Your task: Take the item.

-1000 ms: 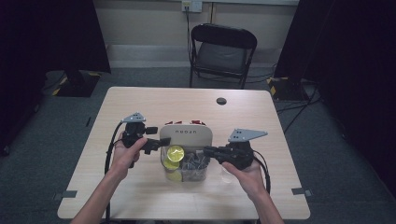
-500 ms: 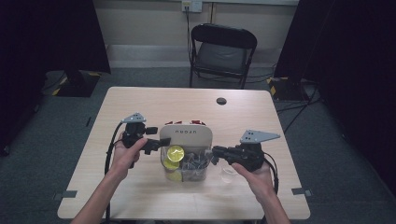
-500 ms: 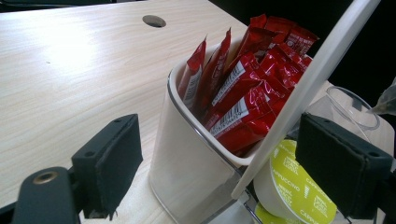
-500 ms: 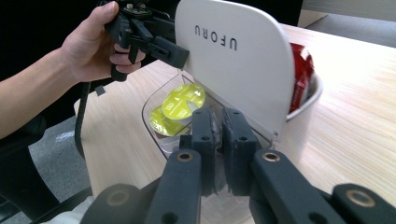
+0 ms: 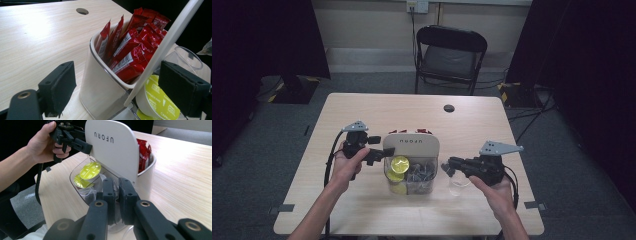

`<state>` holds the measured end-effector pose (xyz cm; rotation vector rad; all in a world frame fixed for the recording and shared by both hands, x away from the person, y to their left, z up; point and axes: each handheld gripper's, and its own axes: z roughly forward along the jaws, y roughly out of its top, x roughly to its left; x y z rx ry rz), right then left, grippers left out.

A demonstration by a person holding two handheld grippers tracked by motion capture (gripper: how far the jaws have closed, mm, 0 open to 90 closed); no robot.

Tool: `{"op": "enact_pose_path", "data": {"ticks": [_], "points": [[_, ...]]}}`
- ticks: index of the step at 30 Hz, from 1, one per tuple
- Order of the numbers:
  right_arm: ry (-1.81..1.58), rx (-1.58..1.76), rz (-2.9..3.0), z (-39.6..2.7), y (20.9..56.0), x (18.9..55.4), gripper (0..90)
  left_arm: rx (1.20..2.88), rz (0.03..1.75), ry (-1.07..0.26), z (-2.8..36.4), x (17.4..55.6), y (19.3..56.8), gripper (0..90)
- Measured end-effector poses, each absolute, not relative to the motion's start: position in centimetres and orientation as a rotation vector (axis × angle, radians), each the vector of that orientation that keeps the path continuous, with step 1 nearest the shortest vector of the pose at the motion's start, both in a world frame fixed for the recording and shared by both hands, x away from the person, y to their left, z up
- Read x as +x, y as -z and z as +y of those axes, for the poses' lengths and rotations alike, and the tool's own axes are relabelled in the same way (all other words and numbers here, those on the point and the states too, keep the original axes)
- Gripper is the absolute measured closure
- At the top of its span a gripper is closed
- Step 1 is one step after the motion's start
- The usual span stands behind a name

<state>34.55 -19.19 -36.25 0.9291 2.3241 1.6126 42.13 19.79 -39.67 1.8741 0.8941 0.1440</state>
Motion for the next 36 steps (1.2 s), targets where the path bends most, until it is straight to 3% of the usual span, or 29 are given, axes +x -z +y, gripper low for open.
{"op": "enact_pose_path", "data": {"ticks": [36], "points": [[-1.462, 1.065, 2.337, -22.4, 39.6, 34.8, 84.6, 1.878, 0.899, -0.146, 19.7, 42.1, 39.7, 14.3]]}}
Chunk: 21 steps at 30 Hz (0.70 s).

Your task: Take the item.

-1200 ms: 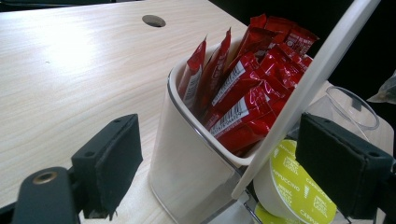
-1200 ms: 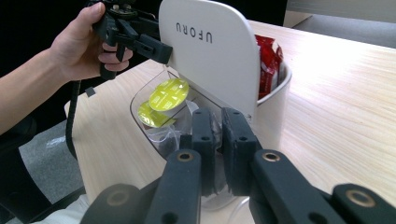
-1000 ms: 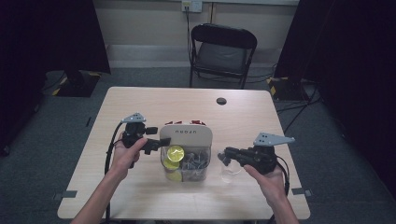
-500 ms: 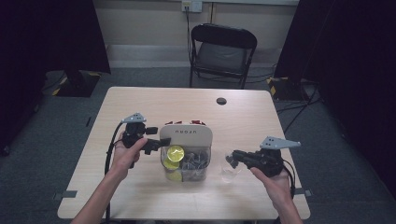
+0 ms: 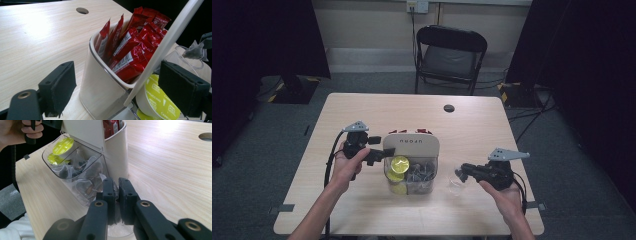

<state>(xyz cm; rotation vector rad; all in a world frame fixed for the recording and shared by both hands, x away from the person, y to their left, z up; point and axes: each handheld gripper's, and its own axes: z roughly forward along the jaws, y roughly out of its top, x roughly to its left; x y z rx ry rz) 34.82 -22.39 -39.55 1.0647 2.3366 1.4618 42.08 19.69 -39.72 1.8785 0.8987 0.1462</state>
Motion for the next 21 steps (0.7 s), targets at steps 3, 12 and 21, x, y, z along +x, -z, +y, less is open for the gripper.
{"op": "enact_pose_path", "data": {"ticks": [3, 12, 21], "points": [[-1.457, 1.065, 2.339, -22.38, 39.66, 34.86, 84.6, 1.883, 0.898, -0.149, 19.70, 42.06, 39.69, 14.4], [-1.429, 1.065, 2.363, -22.18, 40.16, 35.04, 84.6, 1.882, 0.899, -0.148, 19.70, 42.06, 39.68, 14.5], [-1.411, 1.068, 2.374, -22.13, 40.45, 35.14, 84.4, 1.877, 0.900, -0.148, 19.64, 42.02, 39.66, 15.0]]}}
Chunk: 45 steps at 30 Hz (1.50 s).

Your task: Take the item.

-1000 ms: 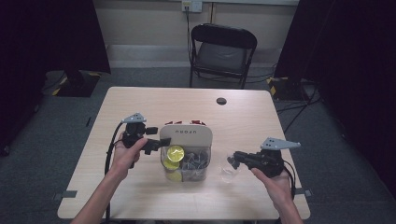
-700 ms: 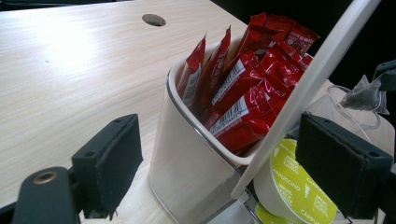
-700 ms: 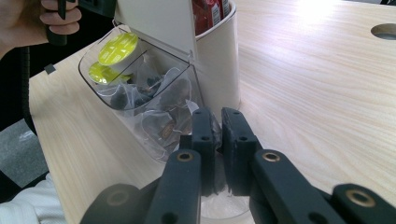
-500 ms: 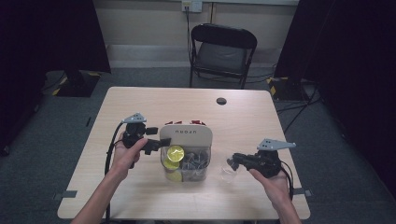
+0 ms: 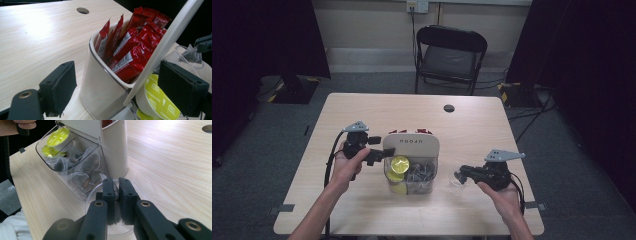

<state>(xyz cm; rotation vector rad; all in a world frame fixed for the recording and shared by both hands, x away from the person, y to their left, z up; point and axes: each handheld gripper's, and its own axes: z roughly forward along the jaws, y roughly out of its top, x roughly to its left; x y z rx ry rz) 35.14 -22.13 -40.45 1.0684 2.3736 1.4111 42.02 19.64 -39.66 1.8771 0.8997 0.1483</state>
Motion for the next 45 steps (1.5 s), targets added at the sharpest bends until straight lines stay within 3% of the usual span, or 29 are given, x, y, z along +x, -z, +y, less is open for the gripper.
{"op": "enact_pose_path", "data": {"ticks": [45], "points": [[-1.427, 1.135, 2.237, -24.0, 39.7, 34.7, 72.9, 1.885, 0.904, -0.152, 19.8, 42.0, 39.6, 15.1]]}}
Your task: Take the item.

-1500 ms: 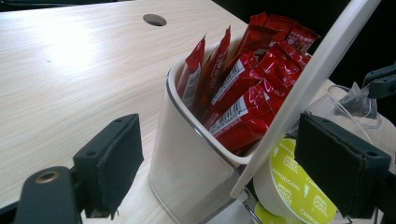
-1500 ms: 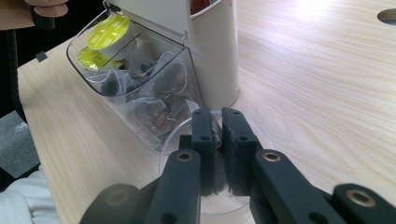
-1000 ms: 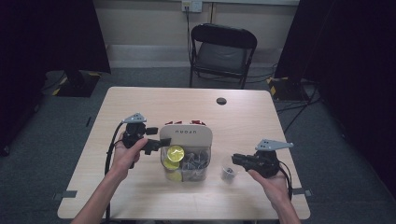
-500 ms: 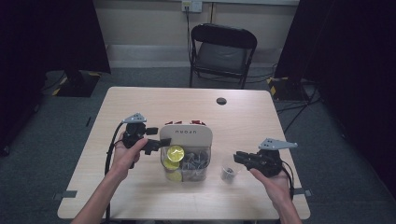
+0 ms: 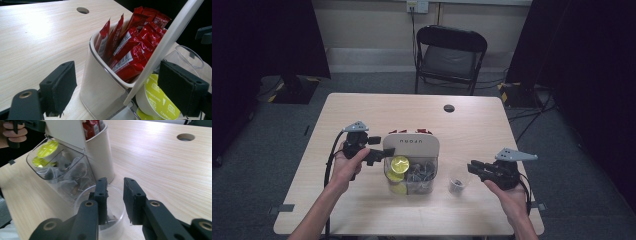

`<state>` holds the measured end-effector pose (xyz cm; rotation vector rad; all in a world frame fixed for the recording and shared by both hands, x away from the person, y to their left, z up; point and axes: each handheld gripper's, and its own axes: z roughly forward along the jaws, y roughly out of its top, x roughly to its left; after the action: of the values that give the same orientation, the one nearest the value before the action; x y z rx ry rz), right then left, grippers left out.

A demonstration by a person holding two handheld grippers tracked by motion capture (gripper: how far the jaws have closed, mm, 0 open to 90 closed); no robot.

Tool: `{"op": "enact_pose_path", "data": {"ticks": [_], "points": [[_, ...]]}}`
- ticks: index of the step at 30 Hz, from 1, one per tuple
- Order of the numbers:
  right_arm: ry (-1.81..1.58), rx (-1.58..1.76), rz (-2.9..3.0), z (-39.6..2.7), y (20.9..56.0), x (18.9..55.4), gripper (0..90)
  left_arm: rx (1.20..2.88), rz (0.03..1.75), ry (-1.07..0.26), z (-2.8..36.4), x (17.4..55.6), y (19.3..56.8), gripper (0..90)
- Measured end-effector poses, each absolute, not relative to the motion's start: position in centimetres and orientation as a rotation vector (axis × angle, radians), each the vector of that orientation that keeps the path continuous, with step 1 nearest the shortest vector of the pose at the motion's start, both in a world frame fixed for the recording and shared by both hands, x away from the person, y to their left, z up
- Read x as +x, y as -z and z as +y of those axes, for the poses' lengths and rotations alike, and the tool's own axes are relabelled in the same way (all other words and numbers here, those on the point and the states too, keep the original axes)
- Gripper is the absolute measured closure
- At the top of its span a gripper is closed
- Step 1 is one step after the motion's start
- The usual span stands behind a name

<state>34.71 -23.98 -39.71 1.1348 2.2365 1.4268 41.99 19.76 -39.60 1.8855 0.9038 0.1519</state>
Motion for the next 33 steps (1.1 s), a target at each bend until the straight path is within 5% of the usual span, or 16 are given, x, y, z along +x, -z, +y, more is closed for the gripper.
{"op": "enact_pose_path", "data": {"ticks": [20, 33], "points": [[-1.195, 1.281, 2.177, -27.9, 43.7, 34.2, 54.5, 1.874, 0.894, -0.118, 20.2, 42.3, 39.7, 15.4], [-0.950, 1.412, 2.159, -28.8, 48.2, 35.5, 19.8, 1.851, 0.894, -0.143, 20.7, 42.0, 38.9, 18.0]]}}
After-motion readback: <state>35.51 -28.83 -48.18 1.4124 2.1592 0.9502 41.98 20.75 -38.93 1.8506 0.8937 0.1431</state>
